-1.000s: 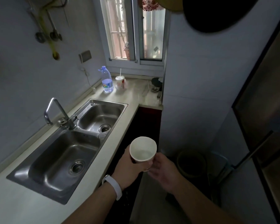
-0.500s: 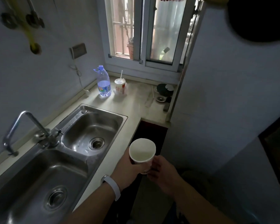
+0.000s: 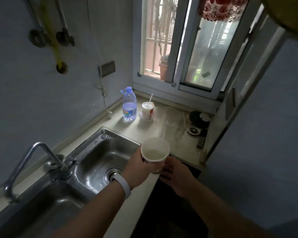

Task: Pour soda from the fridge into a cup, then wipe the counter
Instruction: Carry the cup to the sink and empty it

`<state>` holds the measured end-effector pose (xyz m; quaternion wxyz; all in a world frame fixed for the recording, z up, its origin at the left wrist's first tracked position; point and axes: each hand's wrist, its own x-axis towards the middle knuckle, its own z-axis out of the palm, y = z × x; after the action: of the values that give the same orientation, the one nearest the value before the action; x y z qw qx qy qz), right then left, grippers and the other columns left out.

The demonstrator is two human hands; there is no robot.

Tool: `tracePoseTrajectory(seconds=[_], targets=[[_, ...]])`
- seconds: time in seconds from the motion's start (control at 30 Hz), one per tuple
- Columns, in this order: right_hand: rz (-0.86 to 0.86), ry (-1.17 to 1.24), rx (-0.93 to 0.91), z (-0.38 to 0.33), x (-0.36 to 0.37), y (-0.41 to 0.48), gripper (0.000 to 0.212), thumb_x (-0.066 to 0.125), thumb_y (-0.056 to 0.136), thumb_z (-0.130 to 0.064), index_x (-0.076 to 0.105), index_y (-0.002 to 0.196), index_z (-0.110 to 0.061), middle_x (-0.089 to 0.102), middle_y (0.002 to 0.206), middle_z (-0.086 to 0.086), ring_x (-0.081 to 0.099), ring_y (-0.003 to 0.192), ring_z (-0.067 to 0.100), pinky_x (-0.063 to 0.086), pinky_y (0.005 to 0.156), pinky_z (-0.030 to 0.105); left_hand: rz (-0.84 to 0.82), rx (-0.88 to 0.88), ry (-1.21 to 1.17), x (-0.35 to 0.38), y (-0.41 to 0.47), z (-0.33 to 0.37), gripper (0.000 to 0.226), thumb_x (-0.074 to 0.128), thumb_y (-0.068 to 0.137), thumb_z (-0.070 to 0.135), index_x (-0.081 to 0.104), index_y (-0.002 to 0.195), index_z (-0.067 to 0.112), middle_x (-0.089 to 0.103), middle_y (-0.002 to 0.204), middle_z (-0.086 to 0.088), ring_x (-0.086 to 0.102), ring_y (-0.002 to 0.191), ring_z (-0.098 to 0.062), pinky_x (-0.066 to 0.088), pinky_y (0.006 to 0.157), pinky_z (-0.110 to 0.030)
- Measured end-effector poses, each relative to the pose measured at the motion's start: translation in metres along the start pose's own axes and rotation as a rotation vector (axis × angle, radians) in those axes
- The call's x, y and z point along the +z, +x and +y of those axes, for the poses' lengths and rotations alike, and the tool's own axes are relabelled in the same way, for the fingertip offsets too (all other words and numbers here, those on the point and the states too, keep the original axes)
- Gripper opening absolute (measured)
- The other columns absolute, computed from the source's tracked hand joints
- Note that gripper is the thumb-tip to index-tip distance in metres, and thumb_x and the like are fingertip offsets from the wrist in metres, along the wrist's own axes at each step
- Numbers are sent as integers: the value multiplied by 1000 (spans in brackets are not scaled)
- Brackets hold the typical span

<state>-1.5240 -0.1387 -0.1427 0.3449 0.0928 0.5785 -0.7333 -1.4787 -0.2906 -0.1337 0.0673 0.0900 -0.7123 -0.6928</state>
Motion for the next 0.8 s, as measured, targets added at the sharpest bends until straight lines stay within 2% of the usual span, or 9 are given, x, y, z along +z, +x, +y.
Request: tracePoseTrajectory(seconds=[0.07,0.13,0.27,0.33,0.4,0.53,0.6,0.7,0.8], targets=[[-17,-8,1,-8,5,20,21,50,93,-29,67,90,-17,67,91,6,61,80,20,44,71,31,40,-18,-28,-7,15,2,71,89,54,22,61,118,11,73,106,-13,68,95,-22,56,78,-36],[-32,-19,19,-15,8,42,20,51,91,-30,67,91,-18,67,94,6,60,87,23,44,75,33,69,-30,-33,-13,31,1,73,89,52,23,60,119,13,74,106,-10,70,97,-22,58,79,-35],[-79,-24,61,-26,16,92,29,50,92,-27,72,74,-22,70,85,2,62,82,21,46,76,34,157,-71,-29,-25,67,-9,63,88,63,3,60,118,18,75,96,2,71,87,-5,57,70,-21],[-102,-18,88,-35,21,119,29,51,92,-25,73,73,-21,70,85,4,63,78,20,47,73,33,202,-92,-3,-32,90,-15,67,89,60,10,60,120,21,75,101,3,71,94,-9,59,77,-27],[-118,-6,132,-45,24,149,23,54,91,-23,73,79,-18,68,87,7,62,74,19,46,67,30,248,-121,-1,-37,114,-26,66,89,60,9,60,118,23,75,105,2,70,100,-13,58,83,-31],[-139,-19,167,-69,26,207,23,52,92,-18,71,80,-13,68,83,8,63,66,15,42,53,25,336,-172,-9,-42,167,-38,69,90,59,4,58,118,20,73,108,-1,69,101,-14,57,79,-25],[-133,-68,192,-81,25,239,20,54,90,-21,71,81,-16,69,84,4,62,73,15,41,59,27,339,-181,-3,-44,196,-44,71,88,56,10,57,119,19,72,108,-1,69,101,-15,59,81,-30],[-105,-146,227,-95,22,286,16,56,88,-27,68,91,-18,68,90,-1,61,88,17,44,74,33,363,-244,19,-45,237,-57,74,89,52,16,56,118,21,72,107,0,69,101,-17,57,88,-46],[-54,-161,233,-109,22,327,13,56,89,-23,67,94,-17,65,90,-2,60,91,18,44,75,33,384,-269,60,-48,276,-73,77,90,50,22,55,119,25,72,109,0,68,103,-18,55,91,-50]])
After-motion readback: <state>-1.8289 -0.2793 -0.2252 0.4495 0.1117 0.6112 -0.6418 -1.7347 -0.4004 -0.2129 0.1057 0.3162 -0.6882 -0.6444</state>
